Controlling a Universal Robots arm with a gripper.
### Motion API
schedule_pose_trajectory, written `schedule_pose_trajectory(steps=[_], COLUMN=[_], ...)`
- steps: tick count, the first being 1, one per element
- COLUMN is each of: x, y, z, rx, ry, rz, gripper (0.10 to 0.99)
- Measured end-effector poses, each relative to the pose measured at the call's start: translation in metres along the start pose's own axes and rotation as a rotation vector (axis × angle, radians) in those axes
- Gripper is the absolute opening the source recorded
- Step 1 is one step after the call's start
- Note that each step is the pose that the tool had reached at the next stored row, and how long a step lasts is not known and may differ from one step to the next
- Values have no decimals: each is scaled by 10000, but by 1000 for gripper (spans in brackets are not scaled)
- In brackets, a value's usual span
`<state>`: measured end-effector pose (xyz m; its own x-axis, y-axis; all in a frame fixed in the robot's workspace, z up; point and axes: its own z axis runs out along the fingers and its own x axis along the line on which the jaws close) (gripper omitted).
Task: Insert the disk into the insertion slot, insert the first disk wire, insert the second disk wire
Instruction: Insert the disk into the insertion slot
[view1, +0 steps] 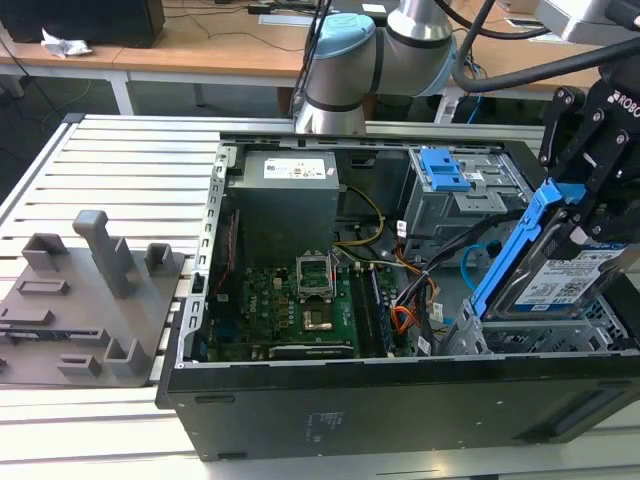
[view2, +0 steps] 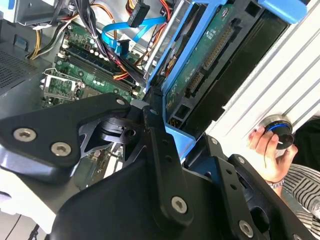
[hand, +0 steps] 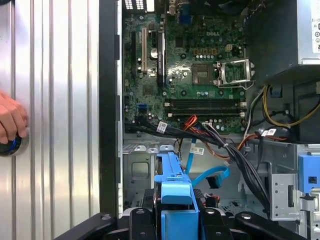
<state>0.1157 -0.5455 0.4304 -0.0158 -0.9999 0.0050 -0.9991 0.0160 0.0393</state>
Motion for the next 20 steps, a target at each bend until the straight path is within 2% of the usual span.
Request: schedule_pose_trajectory(steps=[4,9,20], x=[0,-1,-1], y=[-4,-6,-12], z=[108,154,307], rx=[0,0,0], ry=[1,0,-1], rz=[0,0,0], gripper=[369,369,369])
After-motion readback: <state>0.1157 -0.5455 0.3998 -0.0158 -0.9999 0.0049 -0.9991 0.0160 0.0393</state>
